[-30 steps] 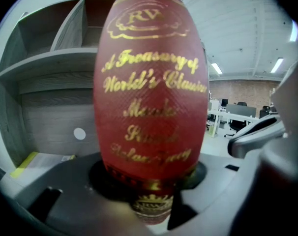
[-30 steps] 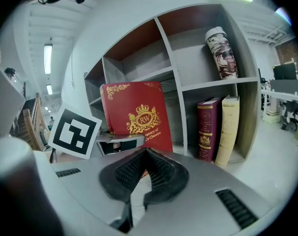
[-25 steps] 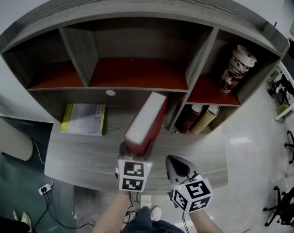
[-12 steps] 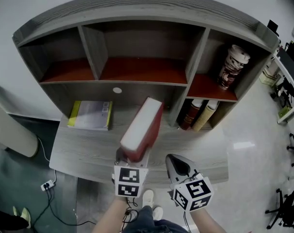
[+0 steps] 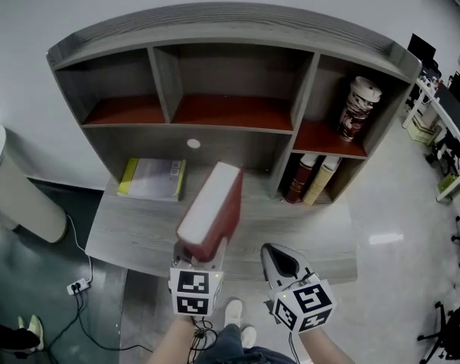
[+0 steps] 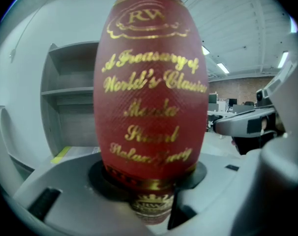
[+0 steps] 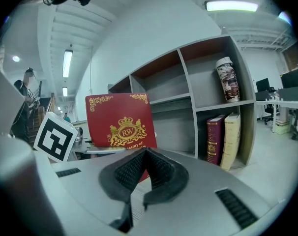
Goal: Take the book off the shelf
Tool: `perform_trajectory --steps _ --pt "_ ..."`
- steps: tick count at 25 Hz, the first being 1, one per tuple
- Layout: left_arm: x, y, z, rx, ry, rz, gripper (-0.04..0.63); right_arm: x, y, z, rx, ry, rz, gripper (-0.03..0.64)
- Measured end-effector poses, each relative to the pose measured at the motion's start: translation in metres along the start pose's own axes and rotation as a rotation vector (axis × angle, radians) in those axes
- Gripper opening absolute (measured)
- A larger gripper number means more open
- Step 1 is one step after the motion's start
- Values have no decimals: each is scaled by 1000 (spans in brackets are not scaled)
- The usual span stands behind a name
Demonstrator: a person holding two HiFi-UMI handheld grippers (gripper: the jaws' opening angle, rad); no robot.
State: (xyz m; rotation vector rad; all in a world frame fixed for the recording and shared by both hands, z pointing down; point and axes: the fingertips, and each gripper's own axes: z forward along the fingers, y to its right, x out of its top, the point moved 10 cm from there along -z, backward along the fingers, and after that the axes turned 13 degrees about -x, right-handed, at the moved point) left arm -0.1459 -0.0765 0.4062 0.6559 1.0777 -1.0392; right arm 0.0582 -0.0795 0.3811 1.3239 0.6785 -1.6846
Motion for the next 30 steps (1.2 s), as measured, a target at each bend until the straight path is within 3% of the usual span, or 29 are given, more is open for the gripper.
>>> perform_trajectory --steps 14,30 --pt "-8 21 -72 68 37 -30 210 -4 -10 -45 -9 40 -45 8" --pt "-13 54 -118 99 42 -35 210 -9 -15 -83 5 87 -69 8"
